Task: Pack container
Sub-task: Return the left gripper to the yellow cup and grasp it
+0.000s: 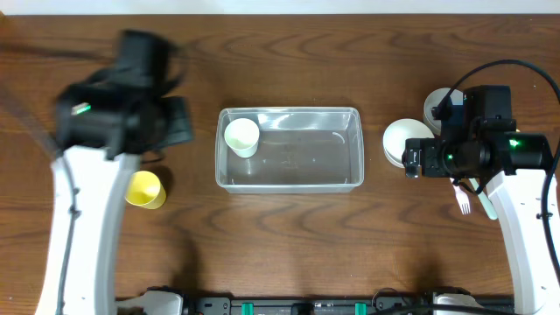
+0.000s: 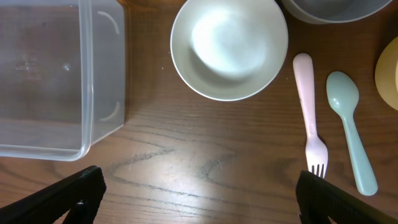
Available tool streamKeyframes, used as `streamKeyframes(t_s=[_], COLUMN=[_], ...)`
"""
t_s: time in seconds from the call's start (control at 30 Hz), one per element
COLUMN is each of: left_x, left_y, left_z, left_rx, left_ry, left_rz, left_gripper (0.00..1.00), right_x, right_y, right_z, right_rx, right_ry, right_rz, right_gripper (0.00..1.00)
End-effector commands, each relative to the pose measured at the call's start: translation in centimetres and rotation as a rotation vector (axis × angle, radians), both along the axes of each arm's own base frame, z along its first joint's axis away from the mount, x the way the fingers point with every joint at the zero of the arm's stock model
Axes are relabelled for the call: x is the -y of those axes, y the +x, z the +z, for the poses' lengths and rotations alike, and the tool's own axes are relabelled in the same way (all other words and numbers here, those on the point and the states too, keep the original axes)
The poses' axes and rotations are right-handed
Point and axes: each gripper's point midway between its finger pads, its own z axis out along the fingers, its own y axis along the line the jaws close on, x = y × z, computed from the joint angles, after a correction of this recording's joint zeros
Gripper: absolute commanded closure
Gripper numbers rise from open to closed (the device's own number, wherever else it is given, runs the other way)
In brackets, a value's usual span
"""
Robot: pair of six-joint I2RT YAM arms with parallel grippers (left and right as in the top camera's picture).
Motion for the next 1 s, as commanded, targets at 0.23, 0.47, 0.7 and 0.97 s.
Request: streamKeyframes(t_s=[0.23, 0.47, 0.7, 0.97], left_x=[-6.3, -6.3, -6.3, -6.3], left_y=[-3.2, -3.1, -3.1, -2.7], left_z=[-6.8, -14.0, -18.2, -21.7], left_rx=[-0.121, -0.232, -0.323, -0.415], left_ry=[-0.131, -0.145, -0.147, -0.150], left_rz=[0.265, 0.272, 0.277, 0.282], left_gripper=[0.32, 0.32, 0.30, 0.30], right_x=[0.4, 0.4, 0.4, 0.4], right_y=[0.4, 0.4, 0.4, 0.4], right_z=[0.7, 0.7, 0.7, 0.7], right_rx=[0.023, 0.021, 0.021, 0.021], right_ry=[-0.005, -0.004, -0.005, -0.005], right_rz=[-0.010, -0.010, -0.010, -0.010], right_gripper=[0.01, 0.01, 0.01, 0.01])
